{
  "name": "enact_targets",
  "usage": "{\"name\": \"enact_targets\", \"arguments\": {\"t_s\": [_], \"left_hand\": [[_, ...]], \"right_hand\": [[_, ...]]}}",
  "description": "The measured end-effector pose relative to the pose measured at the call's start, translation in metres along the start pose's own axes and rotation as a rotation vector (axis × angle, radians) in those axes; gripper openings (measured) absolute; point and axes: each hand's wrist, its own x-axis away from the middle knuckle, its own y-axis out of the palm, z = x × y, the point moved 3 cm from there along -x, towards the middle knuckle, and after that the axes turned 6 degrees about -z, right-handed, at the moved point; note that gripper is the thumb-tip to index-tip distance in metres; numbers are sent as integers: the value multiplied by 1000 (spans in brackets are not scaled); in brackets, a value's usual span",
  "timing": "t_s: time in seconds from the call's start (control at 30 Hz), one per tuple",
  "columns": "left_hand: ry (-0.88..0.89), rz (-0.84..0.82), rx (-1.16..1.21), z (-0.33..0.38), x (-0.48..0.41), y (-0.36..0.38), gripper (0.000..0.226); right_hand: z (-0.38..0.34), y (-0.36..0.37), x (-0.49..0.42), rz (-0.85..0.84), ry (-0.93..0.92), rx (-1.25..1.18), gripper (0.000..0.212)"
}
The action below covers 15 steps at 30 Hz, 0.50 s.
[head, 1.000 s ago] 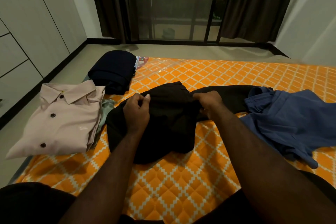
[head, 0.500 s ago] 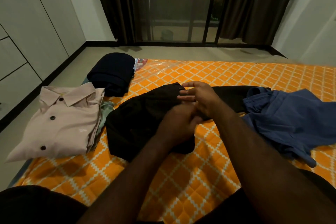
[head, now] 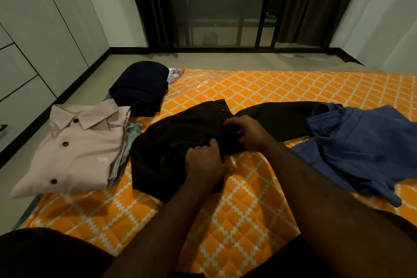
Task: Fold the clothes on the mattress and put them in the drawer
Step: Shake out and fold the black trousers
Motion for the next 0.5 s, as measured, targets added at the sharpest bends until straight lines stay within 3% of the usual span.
{"name": "enact_targets", "arguments": {"t_s": [0.27, 0.37, 0.5], "left_hand": [[-22, 13, 86, 2, -2, 2, 28], [-41, -52, 378, -12, -8, -8, 14], [-88, -83, 799, -32, -12, -26, 16]], "right_hand": [[-7, 26, 2, 23, -20, 116, 76], [-7, 24, -3, 14, 21, 138, 54], [-19, 7, -3, 58, -36, 231, 12]]}}
